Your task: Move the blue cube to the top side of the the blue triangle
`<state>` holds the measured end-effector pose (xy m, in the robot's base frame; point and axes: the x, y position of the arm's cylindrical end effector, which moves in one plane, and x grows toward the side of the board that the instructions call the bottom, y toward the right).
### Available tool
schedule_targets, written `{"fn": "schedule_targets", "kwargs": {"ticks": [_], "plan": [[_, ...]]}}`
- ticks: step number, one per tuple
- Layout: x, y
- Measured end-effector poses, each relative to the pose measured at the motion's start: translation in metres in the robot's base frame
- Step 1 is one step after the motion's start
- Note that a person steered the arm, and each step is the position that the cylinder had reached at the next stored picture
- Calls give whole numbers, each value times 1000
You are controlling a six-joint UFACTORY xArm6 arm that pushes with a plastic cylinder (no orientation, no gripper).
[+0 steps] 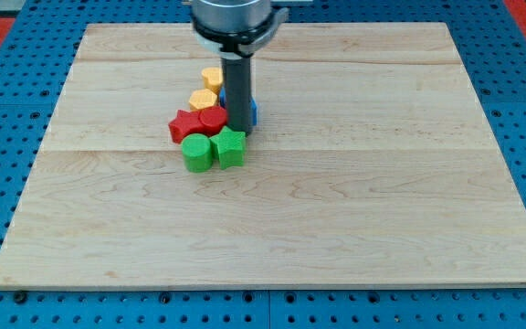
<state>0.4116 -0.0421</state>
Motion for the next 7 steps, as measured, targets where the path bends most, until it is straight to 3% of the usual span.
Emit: {"fn": "schedule_targets", "kwargs": {"ticks": [3, 4, 5, 7], "plan": [[-96, 68], [-107, 79], [-51, 81], [-128, 33]]}}
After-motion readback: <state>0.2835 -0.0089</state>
